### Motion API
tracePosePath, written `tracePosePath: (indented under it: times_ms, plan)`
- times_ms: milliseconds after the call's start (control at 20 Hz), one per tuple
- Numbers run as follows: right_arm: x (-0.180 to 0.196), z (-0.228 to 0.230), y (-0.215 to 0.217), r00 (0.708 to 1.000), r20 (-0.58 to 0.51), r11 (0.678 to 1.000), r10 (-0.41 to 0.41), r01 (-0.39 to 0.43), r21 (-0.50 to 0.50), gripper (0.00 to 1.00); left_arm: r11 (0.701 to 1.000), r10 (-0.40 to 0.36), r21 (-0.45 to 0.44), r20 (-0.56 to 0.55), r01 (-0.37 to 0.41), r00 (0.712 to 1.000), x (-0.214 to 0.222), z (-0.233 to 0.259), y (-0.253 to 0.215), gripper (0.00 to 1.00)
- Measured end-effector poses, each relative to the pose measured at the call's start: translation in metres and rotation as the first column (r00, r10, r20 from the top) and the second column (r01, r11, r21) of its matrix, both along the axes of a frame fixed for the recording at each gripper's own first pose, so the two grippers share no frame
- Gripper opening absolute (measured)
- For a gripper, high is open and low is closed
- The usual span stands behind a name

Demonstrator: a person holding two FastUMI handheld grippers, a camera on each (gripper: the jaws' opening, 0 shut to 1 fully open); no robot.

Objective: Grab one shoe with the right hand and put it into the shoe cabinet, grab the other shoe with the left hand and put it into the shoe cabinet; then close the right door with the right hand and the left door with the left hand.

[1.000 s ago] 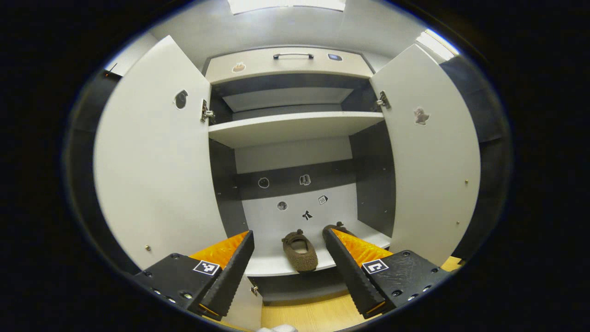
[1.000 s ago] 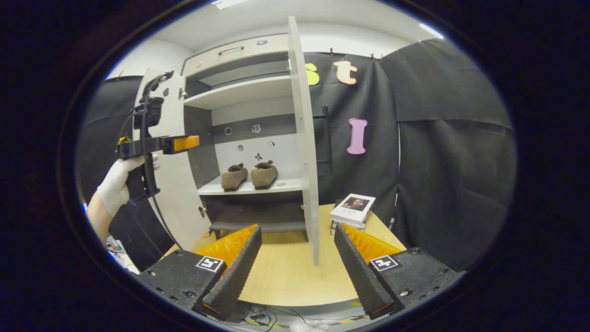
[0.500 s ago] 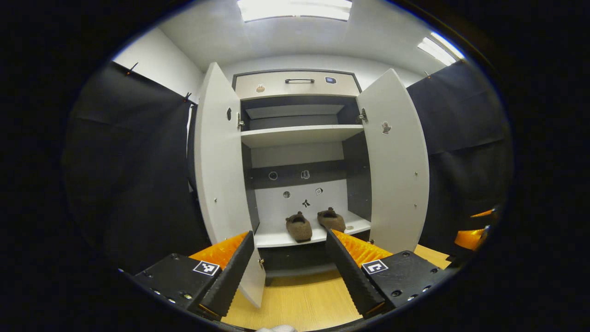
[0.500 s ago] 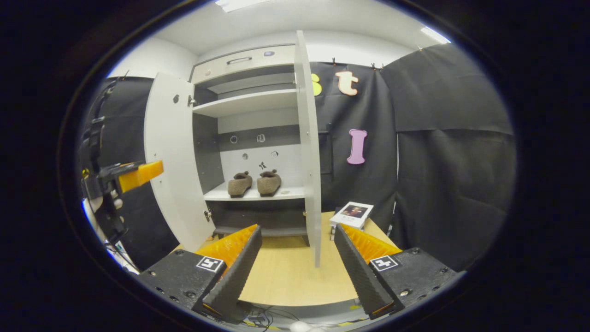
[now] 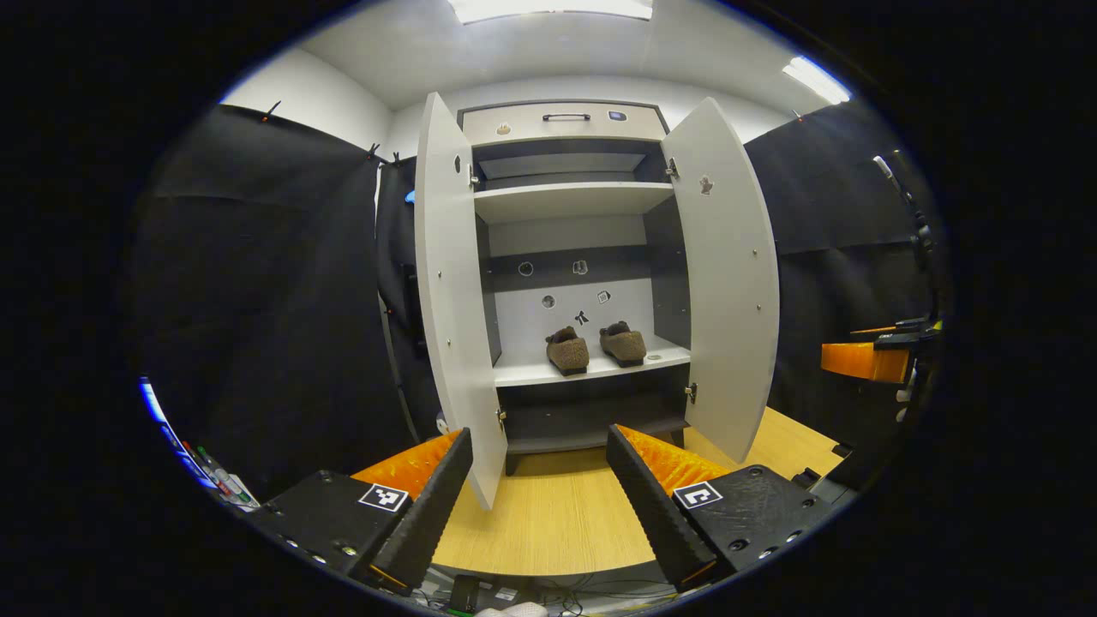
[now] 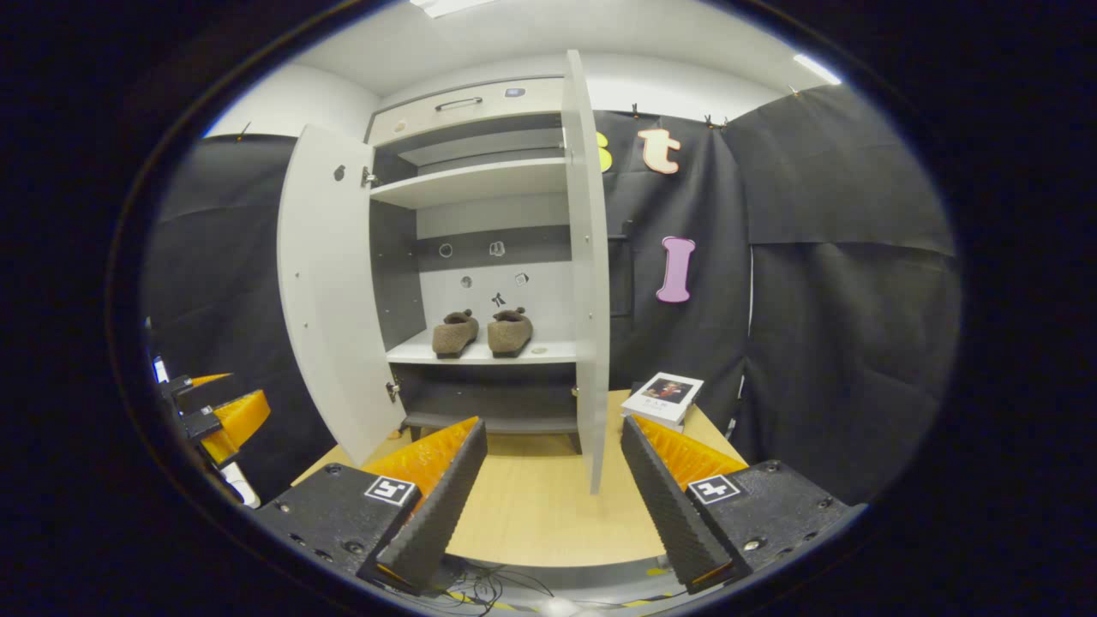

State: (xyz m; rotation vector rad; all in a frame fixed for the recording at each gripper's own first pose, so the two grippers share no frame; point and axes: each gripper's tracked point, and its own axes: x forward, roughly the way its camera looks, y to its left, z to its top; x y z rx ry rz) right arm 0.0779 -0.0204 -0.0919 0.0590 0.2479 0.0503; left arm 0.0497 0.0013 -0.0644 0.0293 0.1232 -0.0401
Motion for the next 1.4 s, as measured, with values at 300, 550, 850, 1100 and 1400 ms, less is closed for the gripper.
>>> tracePosePath:
  times_ms: [300,550,850,1100,1400]
  plan:
    - [0.087,0.046,-0.105,0.988,0.088,0.989,-0.13,0.135,-0.054,1.0,0.997,0.067,-0.029,0.006,-0.067,0.998,0.019,0.006,-0.012,0.96]
    - [0.168,0.073,-0.132,0.987,0.124,0.994,-0.1,0.106,-0.036,0.98,0.983,0.179,-0.038,0.01,-0.178,0.984,0.03,0.009,-0.019,0.96]
    - [0.199,0.074,-0.113,0.994,0.101,0.998,0.043,-0.039,-0.039,0.92,0.966,0.254,-0.049,-0.016,-0.255,0.967,0.037,0.0,-0.035,0.96]
    - [0.197,0.071,-0.091,0.994,0.09,0.998,0.067,-0.065,-0.026,0.94,0.969,0.242,-0.047,-0.026,-0.243,0.97,0.05,-0.004,-0.031,0.96]
    - [0.195,0.069,-0.013,0.992,0.087,0.996,0.091,-0.09,-0.02,0.88,0.981,0.185,-0.051,-0.017,-0.186,0.983,0.063,0.0,0.001,0.96]
